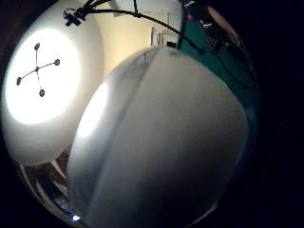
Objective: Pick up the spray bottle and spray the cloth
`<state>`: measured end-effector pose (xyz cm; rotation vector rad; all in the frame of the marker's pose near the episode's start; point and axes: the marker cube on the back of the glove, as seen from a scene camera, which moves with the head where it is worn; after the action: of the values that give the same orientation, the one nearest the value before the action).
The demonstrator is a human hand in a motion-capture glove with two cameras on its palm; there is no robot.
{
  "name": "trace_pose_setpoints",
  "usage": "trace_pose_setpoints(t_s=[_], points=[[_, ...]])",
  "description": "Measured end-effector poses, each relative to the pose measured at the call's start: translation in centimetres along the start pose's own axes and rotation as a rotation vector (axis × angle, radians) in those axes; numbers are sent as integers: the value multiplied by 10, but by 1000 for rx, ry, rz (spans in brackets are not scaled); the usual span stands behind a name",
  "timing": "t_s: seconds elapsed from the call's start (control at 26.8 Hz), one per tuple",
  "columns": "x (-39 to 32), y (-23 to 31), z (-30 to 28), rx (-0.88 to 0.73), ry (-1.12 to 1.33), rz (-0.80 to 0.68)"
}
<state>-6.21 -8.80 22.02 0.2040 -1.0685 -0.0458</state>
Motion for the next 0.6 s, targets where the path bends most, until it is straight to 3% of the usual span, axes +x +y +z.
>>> trace_pose_setpoints(t_s=[0.6], points=[[7,-23,11,-95,-20,83]])
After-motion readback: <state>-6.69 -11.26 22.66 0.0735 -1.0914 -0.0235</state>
